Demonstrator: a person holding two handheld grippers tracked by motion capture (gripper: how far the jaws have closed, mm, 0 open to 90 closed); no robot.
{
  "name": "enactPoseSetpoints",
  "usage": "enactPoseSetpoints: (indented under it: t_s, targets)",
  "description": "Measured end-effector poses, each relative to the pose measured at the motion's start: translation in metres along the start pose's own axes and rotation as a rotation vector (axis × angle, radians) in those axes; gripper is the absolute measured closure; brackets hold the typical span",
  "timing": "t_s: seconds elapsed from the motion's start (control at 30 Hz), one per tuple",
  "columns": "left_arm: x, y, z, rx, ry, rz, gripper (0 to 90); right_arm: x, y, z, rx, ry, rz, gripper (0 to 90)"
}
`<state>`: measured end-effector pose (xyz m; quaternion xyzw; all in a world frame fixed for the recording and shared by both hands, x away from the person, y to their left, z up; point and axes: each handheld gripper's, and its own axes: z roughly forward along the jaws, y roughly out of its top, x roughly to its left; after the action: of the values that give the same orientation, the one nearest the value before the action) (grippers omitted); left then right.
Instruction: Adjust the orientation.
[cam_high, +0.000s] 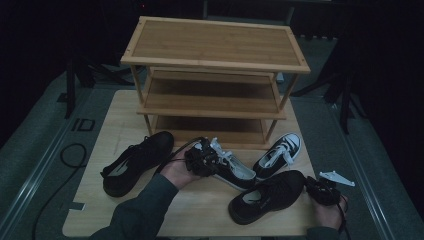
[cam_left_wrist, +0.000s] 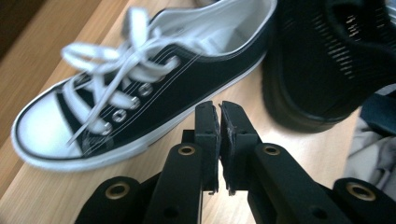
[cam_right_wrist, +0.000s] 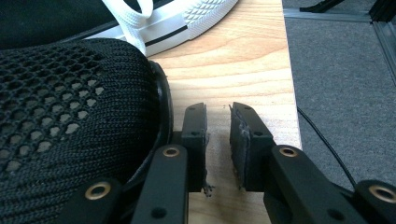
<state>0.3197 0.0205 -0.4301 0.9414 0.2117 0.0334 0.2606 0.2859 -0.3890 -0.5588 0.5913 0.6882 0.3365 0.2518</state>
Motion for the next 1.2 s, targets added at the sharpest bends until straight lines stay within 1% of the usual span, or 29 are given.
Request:
enactPoseSetpoints:
  t_s: [0.13,0.27,0.47,0.57,0.77,0.87,1.0,1.2]
  targets:
    - [-0.011,0.010,0.002,0.005,-0.009,0.040,83.8,0.000,0.000,0.000,0.000,0.000,0.000,75.8]
    - [-0.020,0.019,0.005,0.009,-0.027,0.067,81.8,0.000,0.000,0.000,0.000,0.000,0.000,75.8]
    - [-0.032,0.028,0.008,0.001,-0.059,0.091,79.3,0.000,0.000,0.000,0.001,0.001,-0.001,75.8]
    - [-0.038,0.033,0.010,0.003,-0.066,0.106,78.3,0.000,0.000,0.000,0.001,0.001,0.000,75.8]
    - [-0.047,0.041,0.014,0.005,-0.090,0.115,75.4,0.000,0.000,0.000,0.001,0.001,0.001,75.8]
    - [-0.050,0.044,0.016,-0.001,-0.093,0.129,73.7,0.000,0.000,0.000,0.001,0.001,0.000,75.8]
    - [-0.055,0.048,0.019,-0.003,-0.098,0.134,71.7,0.000,0.000,0.000,0.001,0.001,0.000,75.8]
    - [-0.060,0.051,0.022,0.000,-0.100,0.137,71.6,0.000,0.000,0.000,0.001,0.003,0.001,75.7]
